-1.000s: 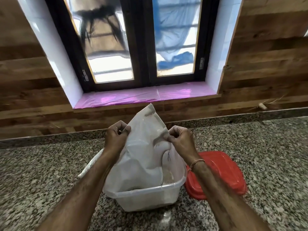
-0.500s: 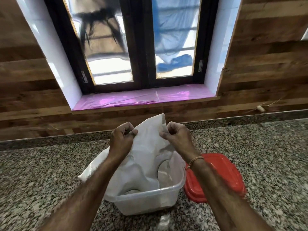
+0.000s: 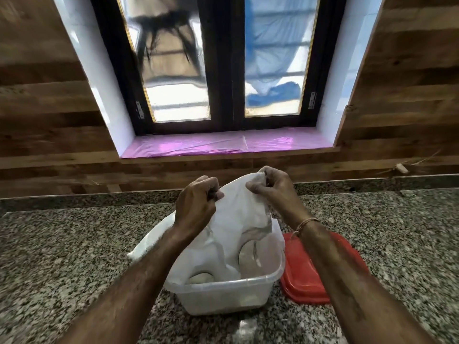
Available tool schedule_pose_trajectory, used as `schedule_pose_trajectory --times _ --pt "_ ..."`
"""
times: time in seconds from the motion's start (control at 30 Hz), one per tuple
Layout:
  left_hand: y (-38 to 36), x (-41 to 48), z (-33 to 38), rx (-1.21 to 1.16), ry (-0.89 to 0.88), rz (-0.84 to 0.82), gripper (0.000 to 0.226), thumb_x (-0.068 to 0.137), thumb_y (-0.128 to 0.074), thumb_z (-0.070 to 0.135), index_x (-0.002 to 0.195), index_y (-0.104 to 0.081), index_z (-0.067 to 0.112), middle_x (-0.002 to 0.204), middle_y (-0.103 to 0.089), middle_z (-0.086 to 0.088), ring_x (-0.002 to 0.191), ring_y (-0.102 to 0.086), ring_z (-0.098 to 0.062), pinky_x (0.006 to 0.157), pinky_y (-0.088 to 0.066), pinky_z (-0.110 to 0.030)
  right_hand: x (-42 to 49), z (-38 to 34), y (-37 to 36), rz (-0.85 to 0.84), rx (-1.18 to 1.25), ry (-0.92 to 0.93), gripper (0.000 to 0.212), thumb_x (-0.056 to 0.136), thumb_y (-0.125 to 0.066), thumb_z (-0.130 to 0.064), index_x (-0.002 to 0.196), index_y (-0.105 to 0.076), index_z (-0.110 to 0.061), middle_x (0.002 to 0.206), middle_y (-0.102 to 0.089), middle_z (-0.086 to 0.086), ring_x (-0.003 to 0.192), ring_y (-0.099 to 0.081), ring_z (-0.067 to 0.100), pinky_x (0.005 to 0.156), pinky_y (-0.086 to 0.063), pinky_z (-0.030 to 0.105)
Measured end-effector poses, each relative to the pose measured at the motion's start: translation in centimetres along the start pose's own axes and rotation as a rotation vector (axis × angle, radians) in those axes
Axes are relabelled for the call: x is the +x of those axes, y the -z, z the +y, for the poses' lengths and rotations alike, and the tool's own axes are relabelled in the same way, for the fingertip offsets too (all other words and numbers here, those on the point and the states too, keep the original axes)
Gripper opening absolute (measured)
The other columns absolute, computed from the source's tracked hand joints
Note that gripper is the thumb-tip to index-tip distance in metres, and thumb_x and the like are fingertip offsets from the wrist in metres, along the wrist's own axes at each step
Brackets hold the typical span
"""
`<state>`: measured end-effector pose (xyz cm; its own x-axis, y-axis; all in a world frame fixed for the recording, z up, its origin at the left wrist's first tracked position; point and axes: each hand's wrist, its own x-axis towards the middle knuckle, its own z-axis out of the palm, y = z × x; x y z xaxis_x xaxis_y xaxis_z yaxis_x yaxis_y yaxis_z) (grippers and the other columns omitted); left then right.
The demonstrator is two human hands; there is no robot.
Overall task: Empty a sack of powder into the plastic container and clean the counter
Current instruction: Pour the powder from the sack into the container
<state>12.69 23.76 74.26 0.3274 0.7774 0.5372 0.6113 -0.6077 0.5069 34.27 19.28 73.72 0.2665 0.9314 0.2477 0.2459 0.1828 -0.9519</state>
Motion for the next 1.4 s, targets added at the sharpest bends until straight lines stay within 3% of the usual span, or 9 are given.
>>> schedule_pose_trajectory --times 0.4,0.5,0.7,0.8,0.9,1.0,1.13,1.27,1.4 --pt "0.5 0.8 1.3 0.245 -0.205 -0.153 0.029 0.087 -0.074 0.011 0.074 -0.051 0.022 0.076 -0.055 0.006 0.078 -0.056 -0.019 0.059 -0.035 -0.03 -0.8 -1.3 -0.1 -0.04 -0.7 0.238 0.044 0.077 -0.084 -0.034 0.117 -0.068 -0.03 0.113 -0.064 -0.005 0.104 -0.06 0.017 0.085 -0.051 0.037" --pt "0.2 1.2 1.6 0.231 -0.194 -0.218 0.026 0.087 -0.075 0.014 0.074 -0.055 0.021 0.075 -0.054 0.007 0.079 -0.059 -0.021 0.062 -0.047 -0.035 -0.8 -1.5 -0.2 -0.102 -0.853 0.27 0.036 0.075 -0.086 -0.038 0.108 -0.072 -0.033 0.105 -0.067 -0.01 0.101 -0.061 0.015 0.083 -0.05 0.036" --pt "2.6 0.0 -1.3 0.2 0.029 -0.307 0.024 0.09 -0.07 0.054 0.101 -0.071 0.033 0.101 -0.071 0.013 0.094 -0.065 -0.016 0.078 -0.049 -0.035 -1.3 1.0 1.7 -0.026 -0.352 -0.035 0.02 0.081 -0.083 -0.022 0.067 -0.069 -0.023 0.062 -0.068 -0.011 0.061 -0.058 0.004 0.062 -0.052 0.031" --pt "3.7 -0.5 -2.9 0.24 0.11 -0.299 0.017 0.087 -0.077 0.045 0.091 -0.076 0.029 0.095 -0.077 0.008 0.095 -0.071 -0.021 0.075 -0.047 -0.033 -2.0 1.9 1.8 -0.11 -0.214 -0.124 0.025 0.09 -0.076 -0.019 0.067 -0.069 -0.023 0.062 -0.065 -0.011 0.062 -0.057 0.007 0.064 -0.047 0.031" --pt "3.4 -0.5 -2.1 0.317 0.061 -0.229 0.011 0.084 -0.081 0.03 0.077 -0.074 0.027 0.08 -0.078 0.009 0.087 -0.074 -0.018 0.073 -0.035 -0.028 -1.6 1.3 1.0 -0.033 -0.552 -0.007 0.008 0.09 -0.072 -0.039 0.095 -0.076 -0.034 0.095 -0.075 -0.016 0.098 -0.066 0.01 0.095 -0.048 0.039" --pt "3.1 0.4 -0.3 0.361 -0.058 -0.163 0.015 0.085 -0.081 0.025 0.073 -0.071 0.027 0.08 -0.078 0.01 0.086 -0.074 -0.014 0.08 -0.03 -0.028 -1.3 -1.4 -1.3 -0.165 -0.823 0.134 0.05 0.084 -0.07 -0.058 0.13 -0.063 -0.039 0.124 -0.07 -0.018 0.122 -0.058 0.007 0.116 -0.029 0.049" --pt "4.2 2.2 1.3 0.378 -0.065 -0.175 0.021 0.085 -0.078 0.049 0.085 -0.076 0.028 0.088 -0.077 0.01 0.09 -0.07 -0.012 0.077 -0.035 -0.028 -0.9 -2.3 -4.1 -0.128 -0.854 0.186 0.024 0.084 -0.077 -0.048 0.089 -0.075 -0.025 0.08 -0.069 -0.007 0.093 -0.069 0.02 0.069 -0.04 0.03" --pt "7.3 2.1 -2.6 0.323 0.15 -0.341 0.042 0.08 -0.07 0.069 0.102 -0.073 0.033 0.103 -0.076 0.011 0.101 -0.071 -0.02 0.079 -0.052 -0.036 0.0 -0.1 -2.1 -0.129 -0.662 0.013 0.026 0.085 -0.076 -0.041 0.081 -0.072 -0.015 0.073 -0.071 0.003 0.068 -0.061 0.01 0.065 -0.046 0.032" --pt "7.8 0.7 -5.4 -0.275 0.312 -0.286 0.027 0.076 -0.086 0.046 0.086 -0.074 0.024 0.084 -0.079 0.001 0.086 -0.076 -0.026 0.075 -0.062 -0.052 0.6 0.9 -1.2 -0.168 -0.493 -0.04 0.019 0.089 -0.073 -0.032 0.073 -0.071 -0.022 0.06 -0.063 -0.006 0.055 -0.053 0.006 0.061 -0.046 0.033"
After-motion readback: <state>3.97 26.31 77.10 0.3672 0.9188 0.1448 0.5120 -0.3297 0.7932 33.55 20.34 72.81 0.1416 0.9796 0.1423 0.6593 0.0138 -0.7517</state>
